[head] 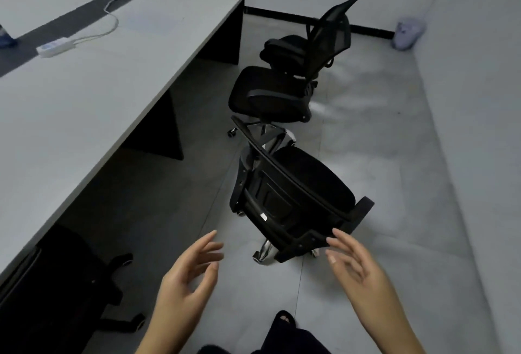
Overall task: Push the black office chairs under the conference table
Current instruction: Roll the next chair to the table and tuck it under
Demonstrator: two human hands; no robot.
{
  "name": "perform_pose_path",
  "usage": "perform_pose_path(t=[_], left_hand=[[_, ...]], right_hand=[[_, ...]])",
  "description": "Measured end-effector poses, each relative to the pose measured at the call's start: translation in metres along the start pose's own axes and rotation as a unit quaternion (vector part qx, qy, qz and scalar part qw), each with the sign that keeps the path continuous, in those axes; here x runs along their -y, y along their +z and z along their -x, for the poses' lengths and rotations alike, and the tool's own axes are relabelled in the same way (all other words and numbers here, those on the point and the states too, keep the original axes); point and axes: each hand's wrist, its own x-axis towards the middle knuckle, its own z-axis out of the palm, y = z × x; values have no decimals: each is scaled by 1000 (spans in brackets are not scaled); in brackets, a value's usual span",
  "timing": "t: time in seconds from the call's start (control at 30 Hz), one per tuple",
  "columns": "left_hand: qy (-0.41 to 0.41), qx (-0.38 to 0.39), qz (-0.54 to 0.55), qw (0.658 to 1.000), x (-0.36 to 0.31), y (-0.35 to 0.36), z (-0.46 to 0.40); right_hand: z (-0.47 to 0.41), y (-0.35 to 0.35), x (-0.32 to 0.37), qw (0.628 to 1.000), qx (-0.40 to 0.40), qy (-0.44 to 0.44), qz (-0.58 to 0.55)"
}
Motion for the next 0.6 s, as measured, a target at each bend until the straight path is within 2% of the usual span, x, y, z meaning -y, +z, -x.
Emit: perform_pose_path(t=[0.23,0.4,0.5,0.53,0.6], left_hand=[[7,48,-19,999,-6,35,-72],[40,127,-82,988,-1,42,-149],[134,209,-195,949,3,42,-213],[186,236,-238,924,5,43,-237],[290,297,-318,852,17,47,-283]], right_hand=[[-54,-19,4,999,-36,-6,37],[-99,2,5,977,-80,-43,193],[-131,22,7,963,-99,-19,250],[-141,29,6,961,-102,-3,256],[-158,40,3,957,-104,35,267]])
